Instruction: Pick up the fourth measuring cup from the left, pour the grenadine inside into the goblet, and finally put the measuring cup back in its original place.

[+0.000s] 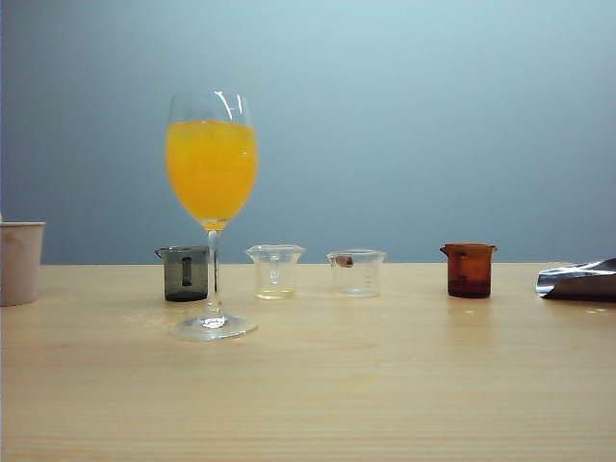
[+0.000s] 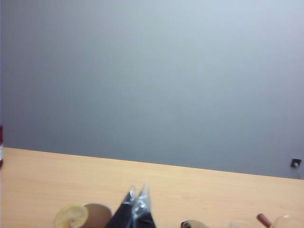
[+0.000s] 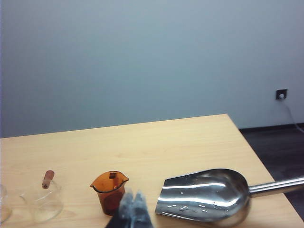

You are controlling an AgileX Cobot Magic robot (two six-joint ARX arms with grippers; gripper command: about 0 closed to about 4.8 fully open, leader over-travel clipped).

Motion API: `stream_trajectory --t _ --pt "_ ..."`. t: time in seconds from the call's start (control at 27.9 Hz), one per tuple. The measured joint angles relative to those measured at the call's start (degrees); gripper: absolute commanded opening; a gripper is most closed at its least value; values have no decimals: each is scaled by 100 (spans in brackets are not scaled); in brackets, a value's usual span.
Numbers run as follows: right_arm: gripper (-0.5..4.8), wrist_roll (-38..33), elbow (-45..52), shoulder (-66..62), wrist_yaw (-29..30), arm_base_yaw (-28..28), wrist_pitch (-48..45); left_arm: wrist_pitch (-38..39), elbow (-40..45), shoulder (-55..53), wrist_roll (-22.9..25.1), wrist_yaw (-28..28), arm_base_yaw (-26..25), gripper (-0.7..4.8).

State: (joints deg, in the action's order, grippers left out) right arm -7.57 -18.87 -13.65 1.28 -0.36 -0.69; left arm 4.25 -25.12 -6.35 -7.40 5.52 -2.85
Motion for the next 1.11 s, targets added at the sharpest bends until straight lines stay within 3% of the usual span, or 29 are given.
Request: stream_trajectory --t 0.22,0.39,0.54,0.65,0.79,0.93,1.11 --pt "-6 17 -726 -1303 39 37 -431 118 -715 -955 -35 450 4 -5" --pt "-6 317 -763 -2103 -4 570 -1224 116 -1154 -1650 -149 647 240 -5" --pt "-6 417 -706 -2990 -439 1458 -1399 2 -1543 -2177 0 645 922 -6" --pt "-6 420 -566 -3884 -767 1967 -2376 -131 -1663 -2498 111 258 1591 -6" --pt "-6 321 -557 -5018 -905 1989 -3366 -142 -1663 -2833 280 42 2177 -6" --pt "-6 289 -557 -6505 -905 1993 -4621 -107 -1663 -3265 831 22 2835 -6" --pt "-6 286 -570 -7661 -1049 1991 -5689 -101 -1661 -3600 1038 -26 3145 -6"
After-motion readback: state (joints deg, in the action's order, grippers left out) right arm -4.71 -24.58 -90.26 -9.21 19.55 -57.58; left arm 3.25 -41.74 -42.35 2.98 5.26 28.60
